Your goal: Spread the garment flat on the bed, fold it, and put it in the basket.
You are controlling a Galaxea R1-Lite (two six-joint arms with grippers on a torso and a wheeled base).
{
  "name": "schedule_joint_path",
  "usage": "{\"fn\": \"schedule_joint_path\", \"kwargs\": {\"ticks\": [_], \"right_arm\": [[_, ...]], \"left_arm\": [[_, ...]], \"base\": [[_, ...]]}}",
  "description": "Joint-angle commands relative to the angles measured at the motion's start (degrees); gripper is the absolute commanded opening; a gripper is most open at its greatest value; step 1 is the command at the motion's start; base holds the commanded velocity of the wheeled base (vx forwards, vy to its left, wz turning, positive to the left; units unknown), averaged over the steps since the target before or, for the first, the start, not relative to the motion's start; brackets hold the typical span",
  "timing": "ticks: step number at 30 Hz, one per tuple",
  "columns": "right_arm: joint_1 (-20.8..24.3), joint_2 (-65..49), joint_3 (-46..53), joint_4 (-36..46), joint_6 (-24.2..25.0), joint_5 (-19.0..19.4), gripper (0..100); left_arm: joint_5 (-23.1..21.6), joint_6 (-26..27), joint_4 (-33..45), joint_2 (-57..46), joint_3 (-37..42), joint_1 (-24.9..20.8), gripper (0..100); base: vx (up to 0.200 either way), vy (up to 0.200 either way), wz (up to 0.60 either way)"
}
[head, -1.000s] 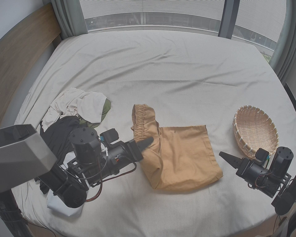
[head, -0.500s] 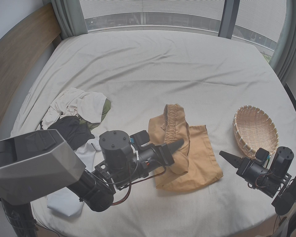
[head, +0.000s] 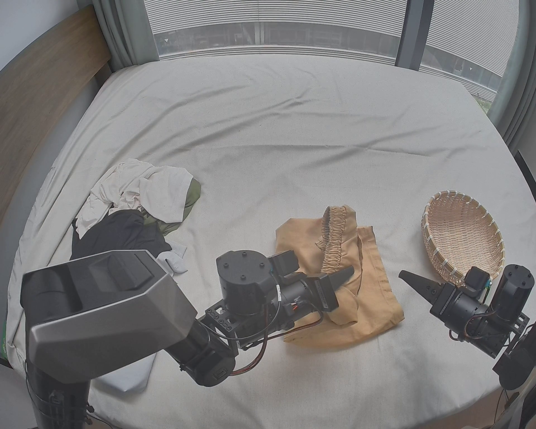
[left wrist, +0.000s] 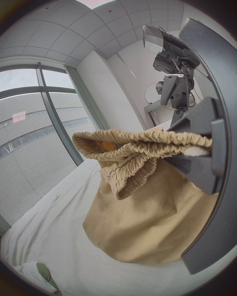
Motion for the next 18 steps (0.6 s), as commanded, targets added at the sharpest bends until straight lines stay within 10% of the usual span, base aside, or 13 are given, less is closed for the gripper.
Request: {"fn": "schedule_joint_path", "kwargs": {"ticks": [1,2,3,18], "right_arm": [[0.0,-0.1,0.0,0.0,0.0,0.0,100],[0.0,-0.1,0.0,0.0,0.0,0.0,100],[0.0,-0.1,0.0,0.0,0.0,0.0,100],[-0.6,-0.7,0.7,0.1,0.1,-0.1,100]], "left_arm": [[0.0,0.0,0.4,1.0,-0.3,0.1,0],[0.1,-0.1,0.7,1.0,-0.8,0.3,0],[0.2,-0.1,0.8,1.0,-1.1,0.4,100],[5.3,2.9,3.5,0.7,-1.5,1.4,100]], "base": [[0.0,0.0,0.0],[0.0,0.0,0.0],[0.0,0.0,0.0],[0.0,0.0,0.0]]}}
